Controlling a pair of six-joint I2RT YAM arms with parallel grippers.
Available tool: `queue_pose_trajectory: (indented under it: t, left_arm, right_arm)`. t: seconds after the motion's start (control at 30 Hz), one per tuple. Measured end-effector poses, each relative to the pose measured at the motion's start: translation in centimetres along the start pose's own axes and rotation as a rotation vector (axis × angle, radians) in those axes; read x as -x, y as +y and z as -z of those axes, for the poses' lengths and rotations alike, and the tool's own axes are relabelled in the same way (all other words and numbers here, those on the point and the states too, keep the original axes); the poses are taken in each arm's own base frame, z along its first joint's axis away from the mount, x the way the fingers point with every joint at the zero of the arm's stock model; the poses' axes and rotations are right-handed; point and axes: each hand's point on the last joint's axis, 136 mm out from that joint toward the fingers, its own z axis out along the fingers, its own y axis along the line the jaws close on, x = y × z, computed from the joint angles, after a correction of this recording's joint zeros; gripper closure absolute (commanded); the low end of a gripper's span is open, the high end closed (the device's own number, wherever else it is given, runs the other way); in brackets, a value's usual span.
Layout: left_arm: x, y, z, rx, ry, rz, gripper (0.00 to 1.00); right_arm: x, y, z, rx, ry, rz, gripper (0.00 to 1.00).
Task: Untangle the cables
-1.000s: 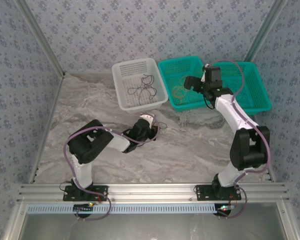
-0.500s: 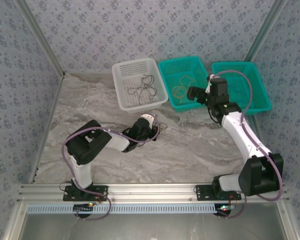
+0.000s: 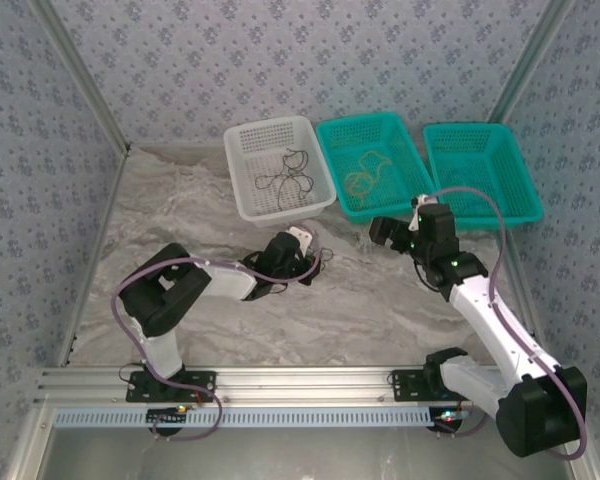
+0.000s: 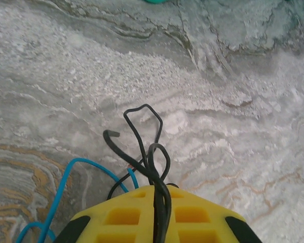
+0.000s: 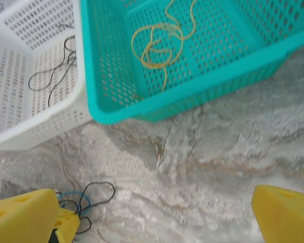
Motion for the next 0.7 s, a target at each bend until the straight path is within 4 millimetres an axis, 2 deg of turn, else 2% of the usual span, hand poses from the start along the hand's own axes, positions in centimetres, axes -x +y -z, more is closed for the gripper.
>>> queue_pose_trajectory:
  t: [0.2,0.33,0.43,0.53,0.7]
  left_arm:
    - [-1.8,-1.7,0.8,-0.04,0.091,-0.092,0.77]
    - [-3.5,-2.5,1.1,-0.057,0.157,-0.155,0.62]
    - [-3.9,-2.9,1.5,-0.071,0.179,-0.178,0.46]
    - [-2.9,-3.7,2.3,-0.092,0.155,-0.184,0.34]
    - [0.1,-4.7,3.9,-0.096,0.063,-0.136,0.17]
  right_arm:
    - [-3.2,0.0,-0.7,0.013,0.073,-0.031,0.0]
    - [-4.5,0.5,-1.0,0.024,0.105,-0.035,0.0]
    - [-5.0,0.9,-1.2,0.031,0.121,-0.029,0.0]
    - [-5.5,1.1,-1.5,0.033,0.136,-0.028,0.0]
    - [-7.4,1.4,-2.2,0.047,0.176,-0.069,0.01]
